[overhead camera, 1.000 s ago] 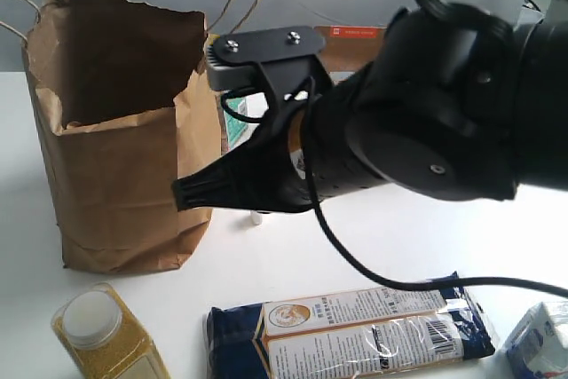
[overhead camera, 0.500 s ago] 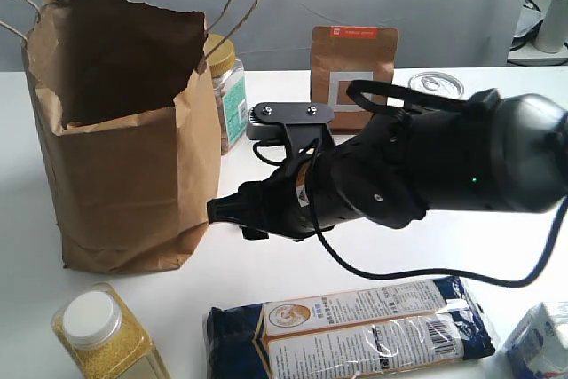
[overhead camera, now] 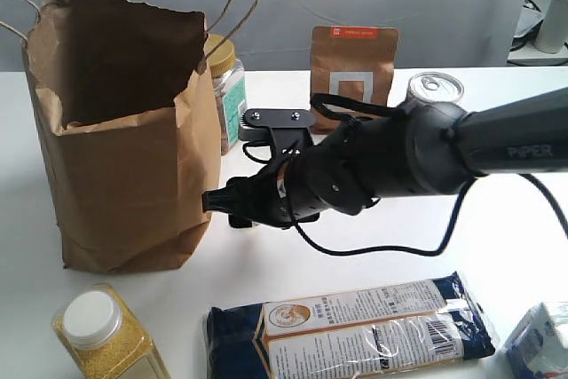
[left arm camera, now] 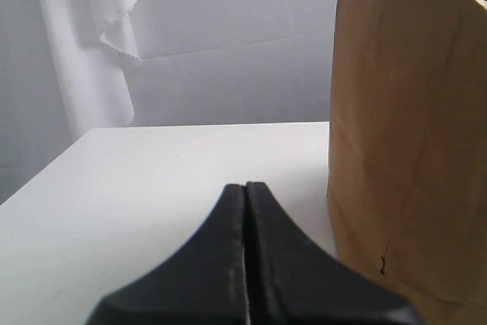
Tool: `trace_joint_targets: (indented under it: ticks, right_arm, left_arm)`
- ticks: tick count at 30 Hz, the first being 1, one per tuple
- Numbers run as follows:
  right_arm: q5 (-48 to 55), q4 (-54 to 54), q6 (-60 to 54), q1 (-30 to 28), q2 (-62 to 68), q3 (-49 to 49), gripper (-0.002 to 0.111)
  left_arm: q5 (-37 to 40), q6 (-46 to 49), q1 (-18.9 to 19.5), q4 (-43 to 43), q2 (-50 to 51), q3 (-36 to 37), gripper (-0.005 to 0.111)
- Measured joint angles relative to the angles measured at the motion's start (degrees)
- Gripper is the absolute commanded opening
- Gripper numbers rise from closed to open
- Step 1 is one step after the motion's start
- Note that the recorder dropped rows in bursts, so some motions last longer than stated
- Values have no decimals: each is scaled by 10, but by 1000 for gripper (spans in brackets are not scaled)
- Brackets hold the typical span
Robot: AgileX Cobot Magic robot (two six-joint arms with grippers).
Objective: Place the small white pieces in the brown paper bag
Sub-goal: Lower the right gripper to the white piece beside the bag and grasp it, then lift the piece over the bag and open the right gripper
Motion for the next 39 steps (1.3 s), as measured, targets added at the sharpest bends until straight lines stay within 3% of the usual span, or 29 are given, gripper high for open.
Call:
trace_joint_targets:
  ticks: [13, 23, 30, 39]
  right_arm:
    - [55, -45, -4, -13, 78, -79, 56]
    - [67, -49, -4, -23, 88, -89, 1]
    - [93, -50, -5, -23, 70, -78, 0]
    - [32, -36, -6, 7, -86, 87, 0]
  left_arm:
    - [0, 0, 0, 0, 0, 0, 0]
    - [0, 0, 0, 0, 0, 0, 0]
    - [0, 0, 0, 0, 0, 0, 0]
    - [0, 0, 0, 0, 0, 0, 0]
